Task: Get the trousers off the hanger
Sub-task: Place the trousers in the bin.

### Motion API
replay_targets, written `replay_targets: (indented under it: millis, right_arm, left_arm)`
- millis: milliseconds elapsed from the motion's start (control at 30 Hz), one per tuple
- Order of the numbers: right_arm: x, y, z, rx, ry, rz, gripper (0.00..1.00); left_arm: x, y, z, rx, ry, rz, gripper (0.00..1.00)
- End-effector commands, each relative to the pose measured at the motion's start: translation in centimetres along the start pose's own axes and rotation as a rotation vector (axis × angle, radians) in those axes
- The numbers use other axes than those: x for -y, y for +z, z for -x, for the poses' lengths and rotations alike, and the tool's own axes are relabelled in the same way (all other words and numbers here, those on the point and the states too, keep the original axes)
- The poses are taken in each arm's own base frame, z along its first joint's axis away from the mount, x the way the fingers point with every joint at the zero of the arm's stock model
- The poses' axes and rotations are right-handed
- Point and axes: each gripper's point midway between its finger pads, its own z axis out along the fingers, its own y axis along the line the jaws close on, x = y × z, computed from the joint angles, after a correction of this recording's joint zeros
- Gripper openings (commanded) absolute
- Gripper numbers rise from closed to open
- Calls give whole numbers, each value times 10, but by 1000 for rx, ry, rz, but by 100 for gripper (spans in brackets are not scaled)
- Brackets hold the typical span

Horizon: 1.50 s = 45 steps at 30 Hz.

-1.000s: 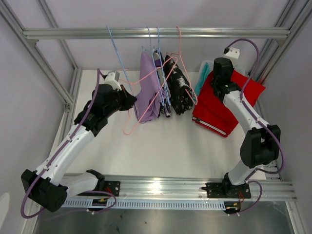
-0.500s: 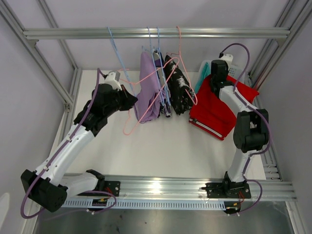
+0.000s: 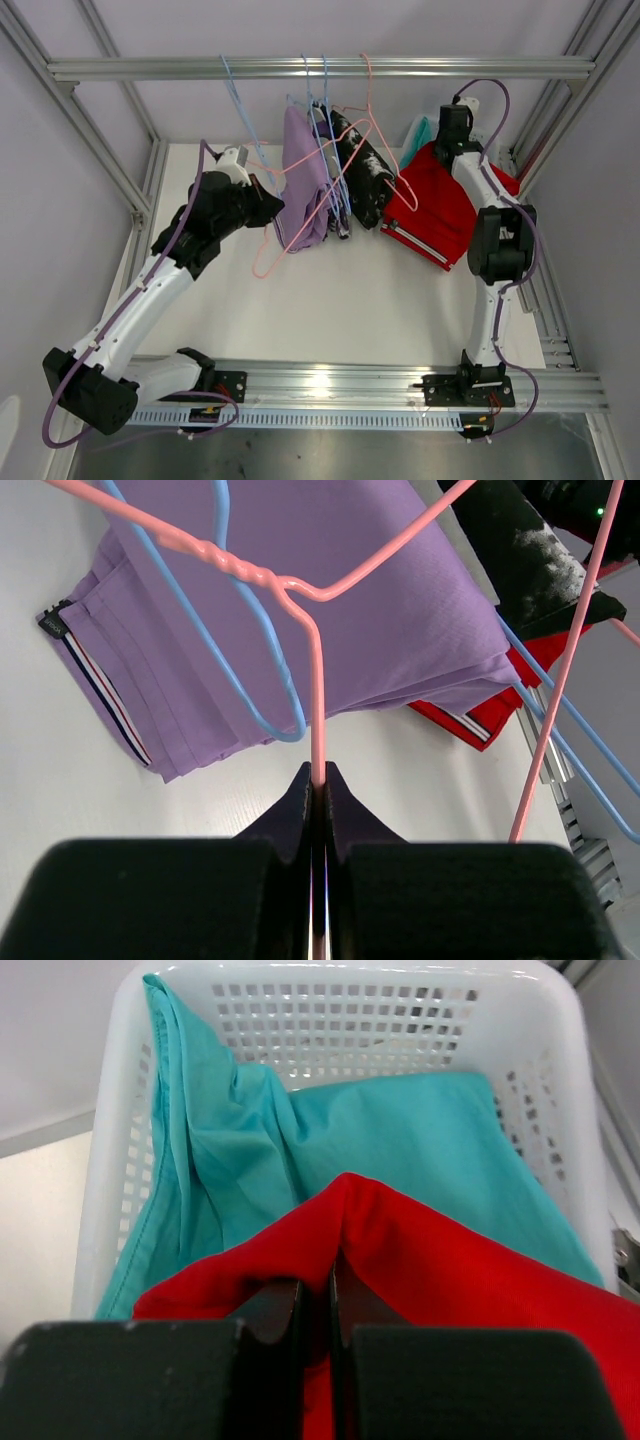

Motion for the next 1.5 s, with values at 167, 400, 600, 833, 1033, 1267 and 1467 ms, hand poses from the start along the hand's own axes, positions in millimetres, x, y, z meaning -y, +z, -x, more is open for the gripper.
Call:
replay_targets:
  millis: [167, 400, 600, 833, 1033, 1267, 1467]
  right_arm:
    - [-13, 34, 54, 119, 104, 96, 0]
    - [-17, 50, 64, 157, 93, 101, 0]
    - [-10, 59, 85, 222, 100, 90, 0]
    - [-7, 63, 109, 304, 121, 122, 0]
    - [-15, 62, 128, 374, 133, 170, 0]
    - [-27, 67, 123, 379, 122, 232, 34]
    - [-31, 68, 118, 360, 124, 247, 81]
  left_arm:
    - [22, -6, 18, 40, 27, -74, 0]
    - [23, -3, 17, 27, 26, -81, 0]
    - [24, -1, 14, 14, 26, -88, 0]
    - [24, -1, 14, 12, 31, -89, 0]
    - [23, 0, 13, 8, 32, -87, 0]
    - [23, 2, 11, 2, 34, -89, 0]
    - [26, 1, 12, -2, 32, -101, 0]
